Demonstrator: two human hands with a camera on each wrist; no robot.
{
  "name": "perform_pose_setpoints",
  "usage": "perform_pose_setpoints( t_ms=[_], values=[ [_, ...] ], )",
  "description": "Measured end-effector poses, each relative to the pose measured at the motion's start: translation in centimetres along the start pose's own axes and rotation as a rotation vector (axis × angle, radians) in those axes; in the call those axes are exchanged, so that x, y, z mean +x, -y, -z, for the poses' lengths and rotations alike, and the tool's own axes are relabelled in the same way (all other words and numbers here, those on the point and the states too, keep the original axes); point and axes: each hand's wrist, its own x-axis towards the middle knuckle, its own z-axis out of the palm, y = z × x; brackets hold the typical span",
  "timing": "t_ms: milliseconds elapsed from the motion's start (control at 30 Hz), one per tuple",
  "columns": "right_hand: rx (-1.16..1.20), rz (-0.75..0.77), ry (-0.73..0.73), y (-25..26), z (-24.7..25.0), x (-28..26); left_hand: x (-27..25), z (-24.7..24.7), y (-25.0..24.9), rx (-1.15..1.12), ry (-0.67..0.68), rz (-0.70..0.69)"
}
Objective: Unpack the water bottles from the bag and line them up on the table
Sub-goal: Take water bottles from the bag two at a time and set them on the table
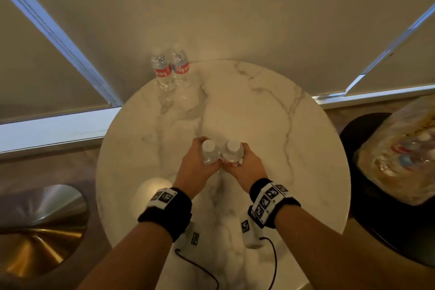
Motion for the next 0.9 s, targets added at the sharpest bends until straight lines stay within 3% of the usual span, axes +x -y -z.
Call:
perform_pose_setpoints(
  t_ms=[167,300,400,467,700,900],
  values=[
    [-0.104,-0.029,0.049,-0.5,0.9,-0.3,-1.1,-0.1,1.3,0.004,0.036,0.123],
    [-0.184,-0.129,0.075,-2.9,4.7,-1.9,-4.2,-0.7,3.0,0.275,0.051,0.293],
    [-0.140,-0.216,-0.001,-6.6,9.9,-3.7,-6.4,-2.8,1.7,0.306,0.073,0.233],
    [-0.125,-0.268,-0.128,-9.4,14.3,-4.6,-7.2,-5.3,-0.5,0.298,0.141,0.153],
    [0.022,-0.531,-0.534,-19.1,30.8,-3.4,-3.3,-21.9,-9.7,0.225,0.398,-0.115],
    [0.254,-0.594,-0.620,-23.7,39.6,1.6,2.6,-39.1,-17.8,0.247,0.666,-0.244]
  ],
)
